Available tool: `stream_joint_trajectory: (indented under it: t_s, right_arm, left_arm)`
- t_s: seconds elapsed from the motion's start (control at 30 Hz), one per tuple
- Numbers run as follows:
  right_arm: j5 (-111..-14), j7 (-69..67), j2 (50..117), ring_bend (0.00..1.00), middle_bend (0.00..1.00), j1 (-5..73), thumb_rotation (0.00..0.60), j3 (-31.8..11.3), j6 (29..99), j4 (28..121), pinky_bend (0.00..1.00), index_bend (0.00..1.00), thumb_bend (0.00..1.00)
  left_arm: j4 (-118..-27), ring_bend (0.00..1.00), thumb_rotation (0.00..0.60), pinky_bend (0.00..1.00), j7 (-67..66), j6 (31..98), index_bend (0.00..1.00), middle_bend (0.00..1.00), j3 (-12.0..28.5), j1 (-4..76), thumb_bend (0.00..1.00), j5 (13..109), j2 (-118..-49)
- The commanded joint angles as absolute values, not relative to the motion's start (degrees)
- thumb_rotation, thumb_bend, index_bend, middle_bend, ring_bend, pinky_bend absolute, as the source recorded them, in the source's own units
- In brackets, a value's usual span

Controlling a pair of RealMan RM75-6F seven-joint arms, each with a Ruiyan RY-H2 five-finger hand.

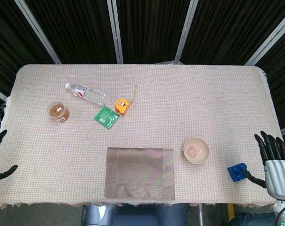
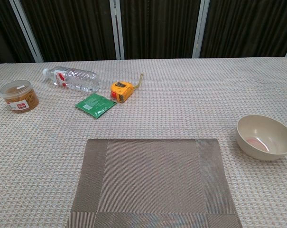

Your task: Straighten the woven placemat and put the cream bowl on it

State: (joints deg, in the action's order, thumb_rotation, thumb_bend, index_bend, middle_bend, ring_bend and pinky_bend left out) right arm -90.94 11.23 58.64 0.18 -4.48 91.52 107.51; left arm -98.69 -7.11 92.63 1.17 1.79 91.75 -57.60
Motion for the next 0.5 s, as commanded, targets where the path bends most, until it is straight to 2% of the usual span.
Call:
stream_joint_trajectory:
  t_s: [0.03,0.27,0.5]
  right_arm:
    - [-90.6,11.4,58.6,0.00,0.00,0.6,0.600,-4.0,90.3,108.0,0.00,0.00,0.00]
    - [-89.9,10.6,57.8,0.00,0.00,3.0,0.600,-2.5,83.7,108.7,0.00,0.00,0.00]
    - [-87.5,9.6,59.7,0.00,0.00,9.7,0.600,-1.3,69.9,106.1,0.00,0.07,0.00]
  left_arm:
    - [-98.7,0.00,0.600,0.00,-6.7,92.4,0.00,0.00,1.0,1.7,0.00,91.6,-57.6]
    - [-99.3,0.00,0.600,0.00,-6.7,91.9,0.00,0.00,0.8,1.8,0.00,91.9,-57.4]
    - [-99.0,0.00,0.600,0.00,-7.4,89.4,0.00,0.00,1.3,2.9,0.00,90.4,-58.1]
